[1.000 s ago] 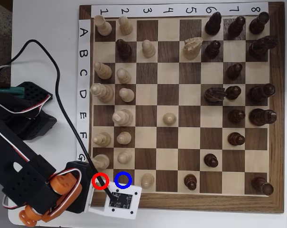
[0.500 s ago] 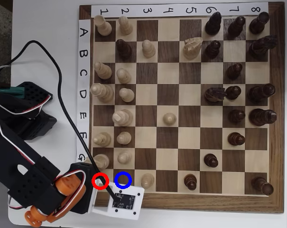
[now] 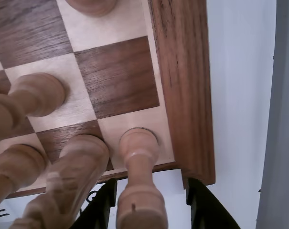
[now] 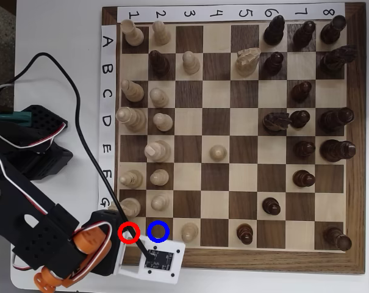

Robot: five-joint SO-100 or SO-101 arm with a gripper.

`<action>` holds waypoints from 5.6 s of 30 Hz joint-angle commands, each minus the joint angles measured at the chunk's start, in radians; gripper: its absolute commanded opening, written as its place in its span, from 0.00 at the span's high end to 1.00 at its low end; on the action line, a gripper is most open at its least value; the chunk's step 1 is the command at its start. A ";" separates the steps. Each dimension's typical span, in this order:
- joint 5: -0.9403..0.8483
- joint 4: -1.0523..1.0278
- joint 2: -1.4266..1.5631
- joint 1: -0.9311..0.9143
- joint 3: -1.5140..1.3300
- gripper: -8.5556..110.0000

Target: Move the piece to destination

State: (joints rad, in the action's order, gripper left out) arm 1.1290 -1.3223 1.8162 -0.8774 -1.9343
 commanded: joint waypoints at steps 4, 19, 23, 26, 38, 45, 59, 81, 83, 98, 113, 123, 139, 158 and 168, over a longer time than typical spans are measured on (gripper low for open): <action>-0.012 0.023 -0.006 -0.011 0.023 0.78; -0.025 0.037 -0.040 -0.031 0.060 0.79; -0.028 0.040 -0.041 -0.035 0.061 0.80; -0.028 0.037 -0.041 -0.035 0.063 0.80; -0.025 0.020 -0.038 -0.040 0.067 0.84; -0.026 0.014 -0.037 -0.041 0.067 0.86; -0.023 0.005 -0.037 -0.043 0.071 0.91; -0.015 -0.054 -0.081 -0.028 0.307 0.93; -0.012 -0.072 -0.083 -0.021 0.337 0.93; 0.020 -0.164 -0.012 0.052 0.388 0.93; 0.094 -0.127 0.003 0.149 0.319 0.93; 0.115 -0.110 -0.060 0.158 0.313 0.93; 0.152 -0.087 -0.146 0.172 0.325 0.93; 0.158 -0.005 -0.201 0.153 0.291 0.93; 0.147 0.003 -0.222 0.127 0.278 0.93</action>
State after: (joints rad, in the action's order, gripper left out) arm 1.2824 -1.3284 1.5907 -0.7409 -1.6613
